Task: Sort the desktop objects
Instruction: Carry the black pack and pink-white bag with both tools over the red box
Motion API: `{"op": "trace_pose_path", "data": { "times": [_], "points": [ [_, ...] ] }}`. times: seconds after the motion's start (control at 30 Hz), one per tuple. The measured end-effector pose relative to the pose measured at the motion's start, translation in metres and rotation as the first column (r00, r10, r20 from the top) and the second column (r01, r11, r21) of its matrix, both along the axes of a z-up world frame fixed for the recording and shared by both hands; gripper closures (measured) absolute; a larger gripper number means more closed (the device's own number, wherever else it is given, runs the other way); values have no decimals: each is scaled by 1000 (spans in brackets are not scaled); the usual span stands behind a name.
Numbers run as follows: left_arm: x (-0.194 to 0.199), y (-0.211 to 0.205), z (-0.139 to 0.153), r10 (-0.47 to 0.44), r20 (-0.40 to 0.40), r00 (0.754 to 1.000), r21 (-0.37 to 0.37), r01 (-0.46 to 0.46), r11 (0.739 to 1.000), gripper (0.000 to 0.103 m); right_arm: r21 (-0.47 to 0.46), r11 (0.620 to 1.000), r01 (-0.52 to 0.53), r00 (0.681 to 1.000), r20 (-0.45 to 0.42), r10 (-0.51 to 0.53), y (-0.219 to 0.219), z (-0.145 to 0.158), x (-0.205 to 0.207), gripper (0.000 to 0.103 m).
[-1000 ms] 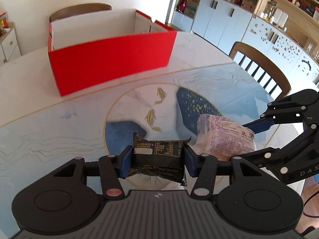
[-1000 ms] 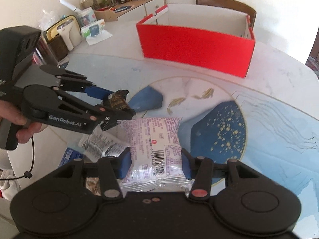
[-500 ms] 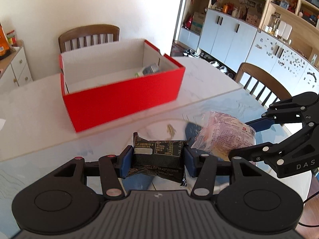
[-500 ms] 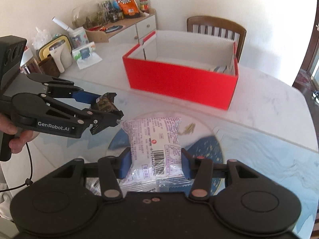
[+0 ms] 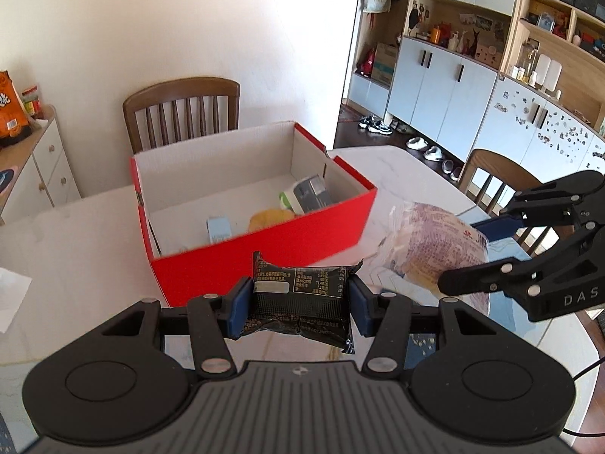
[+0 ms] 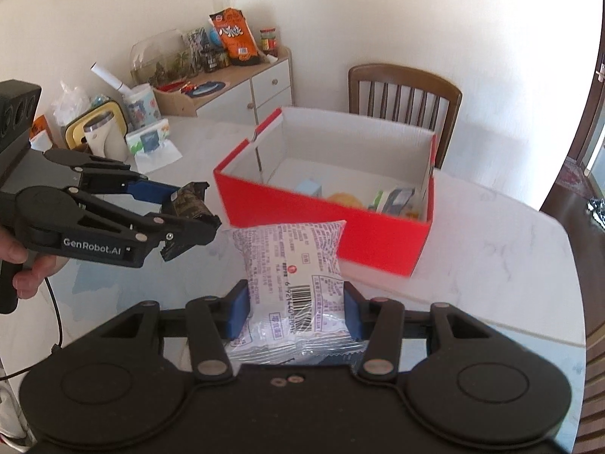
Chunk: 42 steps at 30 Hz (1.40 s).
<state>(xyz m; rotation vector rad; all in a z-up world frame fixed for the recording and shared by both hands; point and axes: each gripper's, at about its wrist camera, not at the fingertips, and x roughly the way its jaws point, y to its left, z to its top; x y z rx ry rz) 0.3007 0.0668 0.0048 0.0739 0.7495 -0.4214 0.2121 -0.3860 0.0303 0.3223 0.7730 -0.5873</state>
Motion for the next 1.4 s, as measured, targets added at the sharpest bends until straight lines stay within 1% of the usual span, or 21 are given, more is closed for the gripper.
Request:
{"op": "trace_pose_path", "data": {
  "times": [0.27, 0.63, 1.07, 1.4],
  "points": [
    [28, -3, 11, -4, 14, 1000, 18, 4, 1000, 51, -13, 1000, 13, 1000, 18, -13, -36, 13, 16, 54],
    [70, -8, 13, 11, 9, 1000, 29, -11, 1000, 51, -16, 999, 29, 999, 15, -29, -80, 13, 40, 54],
    [125, -9, 4, 41, -1, 999, 61, -40, 997, 51, -18, 999, 45, 999, 3, -45, -132, 1, 67, 54],
    [165, -10, -23, 60, -59, 996, 93, -55, 994, 51, -6, 999, 52, 998, -34, -52, -167, -23, 97, 54]
  ]
}}
